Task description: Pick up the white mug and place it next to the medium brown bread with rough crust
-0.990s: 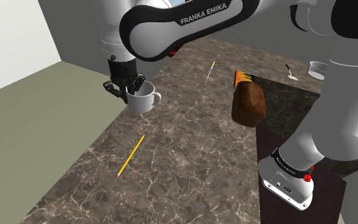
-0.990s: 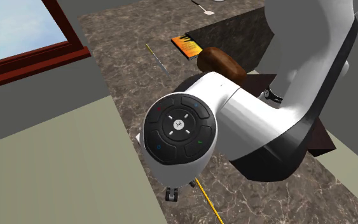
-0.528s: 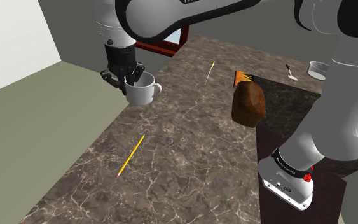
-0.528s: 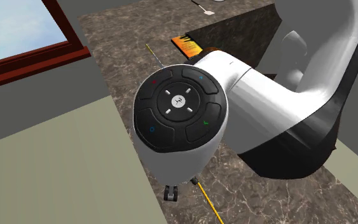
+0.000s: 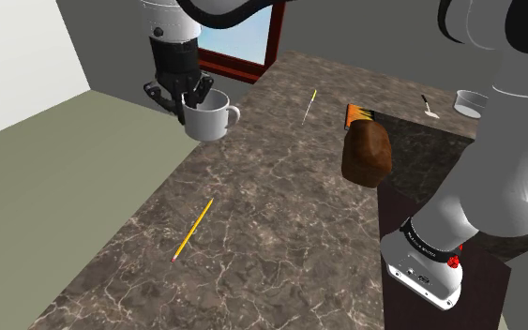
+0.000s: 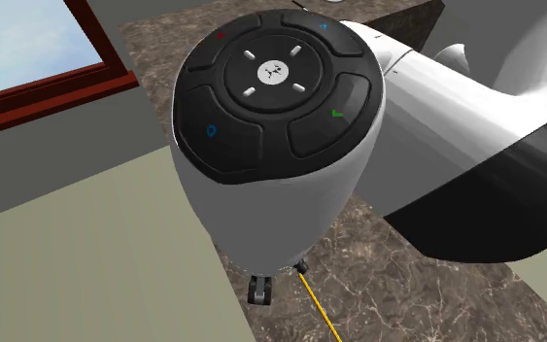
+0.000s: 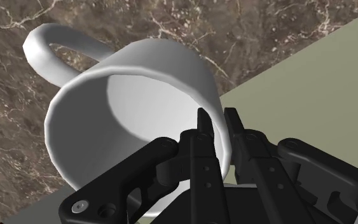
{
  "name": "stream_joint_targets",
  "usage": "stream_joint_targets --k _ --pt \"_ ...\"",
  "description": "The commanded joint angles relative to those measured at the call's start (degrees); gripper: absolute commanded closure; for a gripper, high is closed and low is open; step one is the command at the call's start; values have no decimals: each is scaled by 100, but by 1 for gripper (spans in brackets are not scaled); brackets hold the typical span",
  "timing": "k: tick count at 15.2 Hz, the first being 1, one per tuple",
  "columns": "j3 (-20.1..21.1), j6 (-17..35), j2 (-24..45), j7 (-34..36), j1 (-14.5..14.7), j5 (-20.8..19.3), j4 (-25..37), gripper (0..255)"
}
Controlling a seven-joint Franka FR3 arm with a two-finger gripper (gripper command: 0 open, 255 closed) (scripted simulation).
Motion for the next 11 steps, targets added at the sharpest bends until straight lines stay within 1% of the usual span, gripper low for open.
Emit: stream_joint_targets --k 1,2,6,11 --pt "7 -147 -17 -19 9 14 132 255" --pt "10 -207 -18 -26 15 17 192 255" --pt "-27 200 -929 -507 -508 441 -980 255" --pt "-241 536 -1953 -1238 -958 941 -2161 255"
